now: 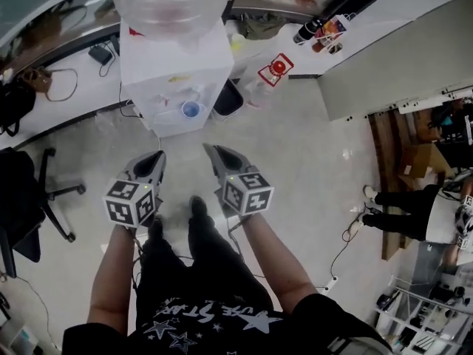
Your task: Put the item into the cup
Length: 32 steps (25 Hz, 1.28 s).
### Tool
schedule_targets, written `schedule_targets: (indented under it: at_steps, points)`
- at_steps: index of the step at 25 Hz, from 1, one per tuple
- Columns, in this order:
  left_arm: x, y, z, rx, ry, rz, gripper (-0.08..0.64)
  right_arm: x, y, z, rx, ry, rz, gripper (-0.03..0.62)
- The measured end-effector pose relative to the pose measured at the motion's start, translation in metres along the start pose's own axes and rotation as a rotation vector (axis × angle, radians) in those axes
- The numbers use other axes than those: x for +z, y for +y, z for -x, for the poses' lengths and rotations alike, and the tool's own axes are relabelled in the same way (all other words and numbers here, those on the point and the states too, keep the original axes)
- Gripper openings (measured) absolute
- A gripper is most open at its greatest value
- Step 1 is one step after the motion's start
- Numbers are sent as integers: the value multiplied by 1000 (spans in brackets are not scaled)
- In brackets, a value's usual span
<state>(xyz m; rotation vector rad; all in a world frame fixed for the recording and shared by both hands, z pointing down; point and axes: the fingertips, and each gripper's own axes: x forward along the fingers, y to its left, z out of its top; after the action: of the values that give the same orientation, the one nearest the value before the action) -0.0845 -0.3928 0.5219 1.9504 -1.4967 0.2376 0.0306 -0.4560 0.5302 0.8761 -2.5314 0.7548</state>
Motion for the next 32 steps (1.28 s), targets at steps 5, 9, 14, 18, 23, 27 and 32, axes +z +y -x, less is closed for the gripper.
schedule_targets:
  at_steps: [5,9,14,18,23,27,32]
  points:
    - [2,14,-31,76,-38,6,5,3,-31,-34,41,25,23,2]
    - [-10,20,-54,98,-40,0,5,3,-53,-60,64,34,54,2]
    - [-24,42,-83,166,-47,-25,6,-8,-80,-94,64,45,143,2]
    - [-20,67,-94,227,-73,-30,5,-18,-91,-120,59,49,172,2]
    - [-30,85,-105,223,-87,15,5,-37,-94,-147,62,60,202,2]
    - [-42,97,-113,209,-87,45,5,-50,-95,-163,56,65,213,2]
    - [-59,111,-127,200,-66,53,5,-57,-93,-187,67,61,242,2]
